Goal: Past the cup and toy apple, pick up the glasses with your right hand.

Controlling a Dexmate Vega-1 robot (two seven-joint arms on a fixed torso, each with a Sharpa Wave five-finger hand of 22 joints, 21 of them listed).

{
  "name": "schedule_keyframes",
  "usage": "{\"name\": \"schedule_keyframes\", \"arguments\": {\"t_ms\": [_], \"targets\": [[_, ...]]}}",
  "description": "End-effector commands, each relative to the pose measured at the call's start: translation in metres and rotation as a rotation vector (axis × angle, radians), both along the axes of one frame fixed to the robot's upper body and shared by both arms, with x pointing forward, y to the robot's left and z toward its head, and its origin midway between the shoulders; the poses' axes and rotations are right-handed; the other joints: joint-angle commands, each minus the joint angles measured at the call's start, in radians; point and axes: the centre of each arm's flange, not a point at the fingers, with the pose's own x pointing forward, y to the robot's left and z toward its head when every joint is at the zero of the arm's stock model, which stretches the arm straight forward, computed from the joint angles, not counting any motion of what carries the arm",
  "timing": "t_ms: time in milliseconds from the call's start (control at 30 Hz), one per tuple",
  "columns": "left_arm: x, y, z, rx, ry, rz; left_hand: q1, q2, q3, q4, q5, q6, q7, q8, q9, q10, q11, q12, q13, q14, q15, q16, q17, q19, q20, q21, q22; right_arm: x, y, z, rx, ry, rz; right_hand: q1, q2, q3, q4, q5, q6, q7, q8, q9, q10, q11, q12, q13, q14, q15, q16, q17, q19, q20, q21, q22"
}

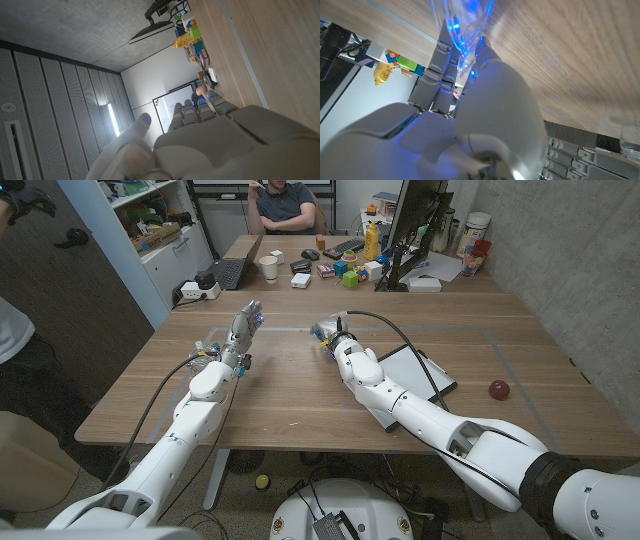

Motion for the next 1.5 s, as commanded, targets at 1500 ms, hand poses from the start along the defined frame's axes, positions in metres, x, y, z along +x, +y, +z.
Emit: {"name": "schedule_keyframes", "arguments": {"t_ms": [1500], "targets": [[-0.010,0.003,0.002,0.000,-0.023,0.006,-0.012,0.062,-0.011,0.002,0.003,-0.003,0.001,0.004,0.005,-0.003,0.009,0.004,0.002,-0.003,0.010,0.007,0.002,0.001,0.003,0.008,0.005,-0.045,-0.026,0.069,0.245,-0.159,0.153,0.003,0.027,0.005,0.011,0.003,0.027,0.003,-0.018,0.008,-0.023,0.001,0.069,0.065,0.161,-0.246,-0.052,0.033,-0.035,-0.081,0.082,0.006]]}}
